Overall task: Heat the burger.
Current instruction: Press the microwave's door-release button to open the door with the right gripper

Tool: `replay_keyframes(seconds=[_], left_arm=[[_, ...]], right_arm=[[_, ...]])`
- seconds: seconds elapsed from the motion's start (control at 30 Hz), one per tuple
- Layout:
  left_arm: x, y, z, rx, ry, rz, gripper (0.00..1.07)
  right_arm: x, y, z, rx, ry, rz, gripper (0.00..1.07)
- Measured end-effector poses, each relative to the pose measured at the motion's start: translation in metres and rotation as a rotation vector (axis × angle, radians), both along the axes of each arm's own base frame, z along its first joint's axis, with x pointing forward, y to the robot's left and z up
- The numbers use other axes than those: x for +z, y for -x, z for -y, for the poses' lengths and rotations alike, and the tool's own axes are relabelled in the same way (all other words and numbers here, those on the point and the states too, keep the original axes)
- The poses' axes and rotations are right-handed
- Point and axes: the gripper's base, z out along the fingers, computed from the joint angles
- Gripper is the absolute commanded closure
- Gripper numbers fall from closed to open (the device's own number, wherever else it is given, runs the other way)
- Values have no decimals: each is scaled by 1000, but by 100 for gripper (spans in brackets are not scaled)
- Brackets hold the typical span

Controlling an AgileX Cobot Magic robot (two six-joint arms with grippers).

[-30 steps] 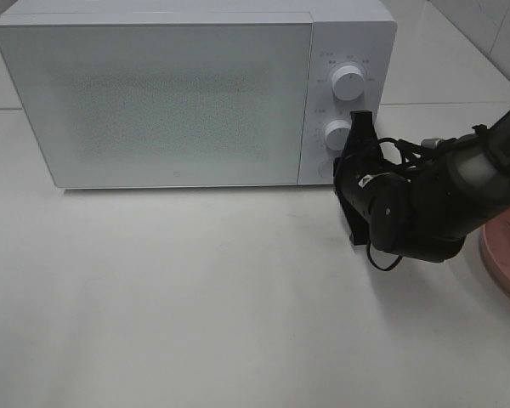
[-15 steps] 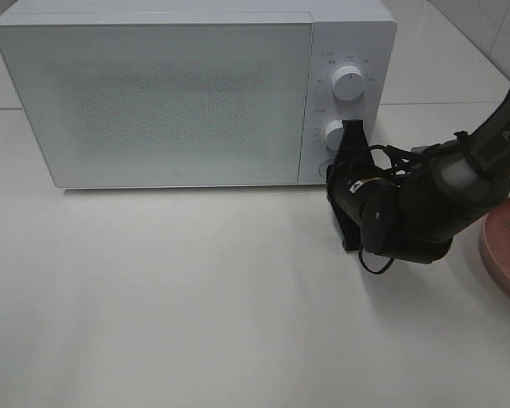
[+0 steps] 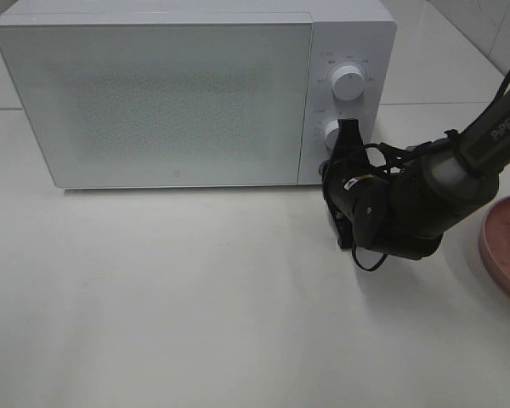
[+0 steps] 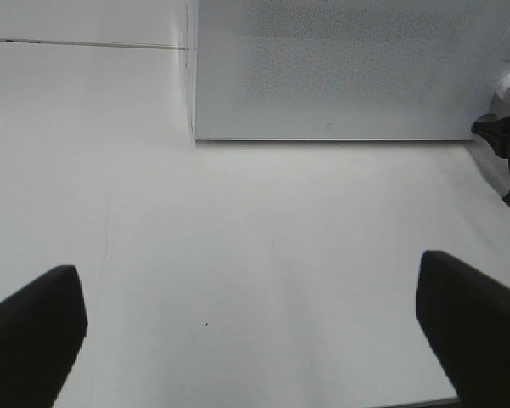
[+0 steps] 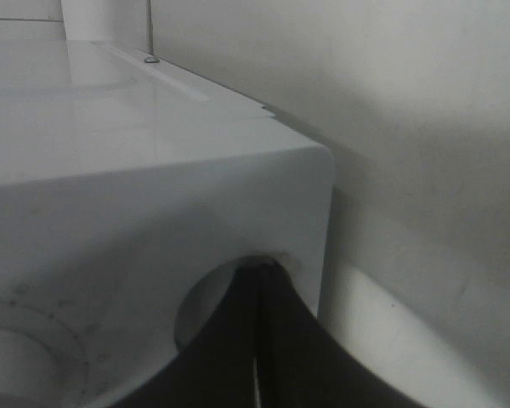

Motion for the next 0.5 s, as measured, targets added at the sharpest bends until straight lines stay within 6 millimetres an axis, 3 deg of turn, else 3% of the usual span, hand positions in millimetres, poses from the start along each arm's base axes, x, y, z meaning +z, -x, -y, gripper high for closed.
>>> replay_keyframes(seconds=[0.5], left_arm=[[0,0,0,0,0,0,9]], right_arm=[[1,-9,-6,-33,16,36,107]])
